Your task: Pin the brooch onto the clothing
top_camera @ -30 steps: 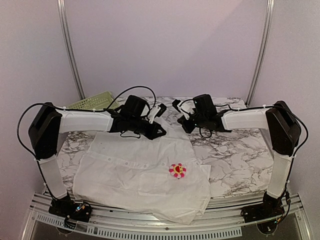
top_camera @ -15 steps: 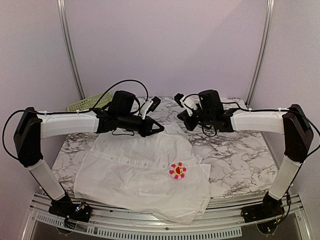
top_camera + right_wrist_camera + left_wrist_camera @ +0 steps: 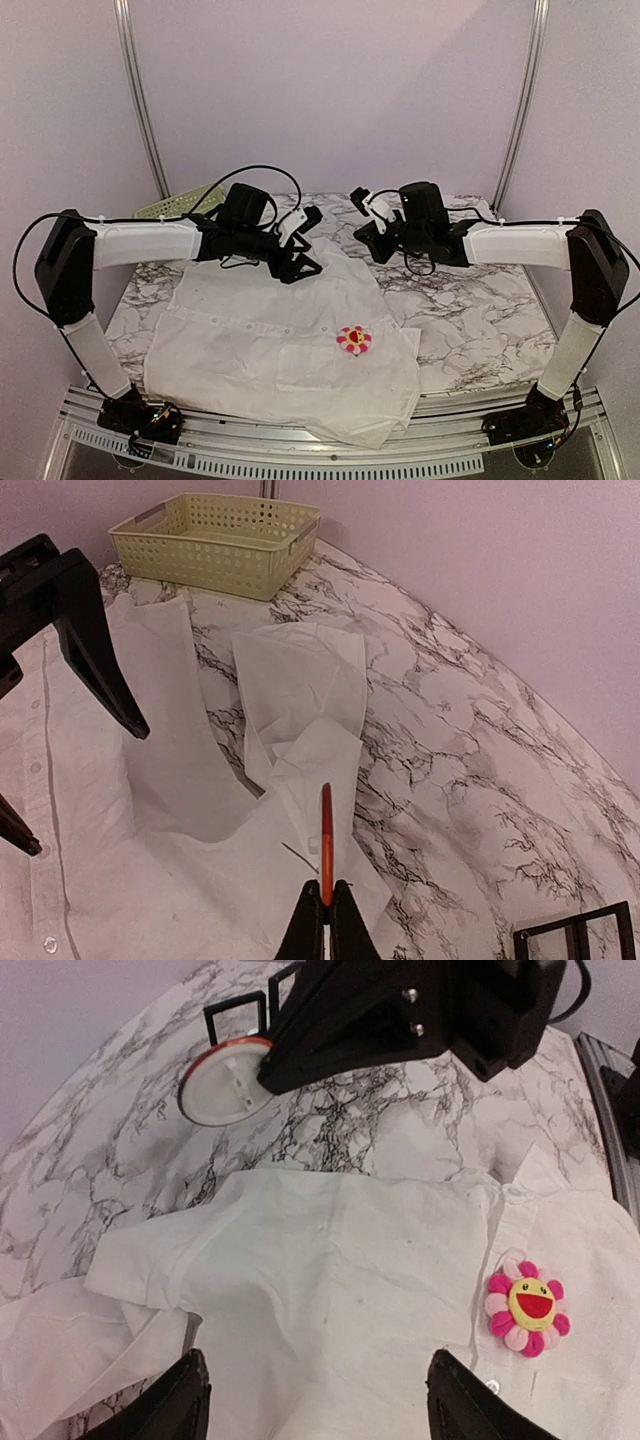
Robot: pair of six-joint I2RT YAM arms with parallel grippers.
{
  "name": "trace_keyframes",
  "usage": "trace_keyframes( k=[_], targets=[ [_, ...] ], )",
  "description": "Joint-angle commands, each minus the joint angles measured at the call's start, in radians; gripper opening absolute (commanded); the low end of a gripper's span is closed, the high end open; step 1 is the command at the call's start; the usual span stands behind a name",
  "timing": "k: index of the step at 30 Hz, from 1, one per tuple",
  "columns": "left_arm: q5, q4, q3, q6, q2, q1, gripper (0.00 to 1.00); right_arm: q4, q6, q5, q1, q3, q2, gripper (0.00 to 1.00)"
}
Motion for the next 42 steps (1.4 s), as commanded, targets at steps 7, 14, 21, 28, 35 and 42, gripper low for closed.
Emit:
trace_keyframes(
  k=[7, 14, 21, 28, 35, 42],
  targets=[
    [-0.061, -0.144, 0.112, 0.403, 0.159, -0.006, 0.71, 0.064, -0.016, -0.047, 0.004, -0.05, 0.011, 0.0],
    [-0.046, -0.098, 0.153, 0.284, 0.24, -0.006, 0.57, 0.108, -0.082, -0.051, 0.005, -0.053, 0.046, 0.0],
    [0.057, -0.12, 0.133, 0.234, 0.181, -0.006, 0.0, 0.21, -0.141, -0.09, 0.008, -0.113, 0.063, 0.0],
    [0.151, -0.208, 0.184, 0.116, 0.104, -0.006, 0.0, 0.336, -0.229, -0.092, 0.027, -0.167, 0.041, 0.0],
    [0.212, -0.315, 0.241, 0.065, 0.108, -0.004, 0.0, 0.444, -0.307, -0.023, 0.083, -0.194, 0.05, 0.0],
    [0.212, -0.298, 0.255, 0.046, 0.113, 0.014, 0.0, 0.453, -0.314, 0.035, 0.102, -0.234, 0.014, 0.0]
  ],
)
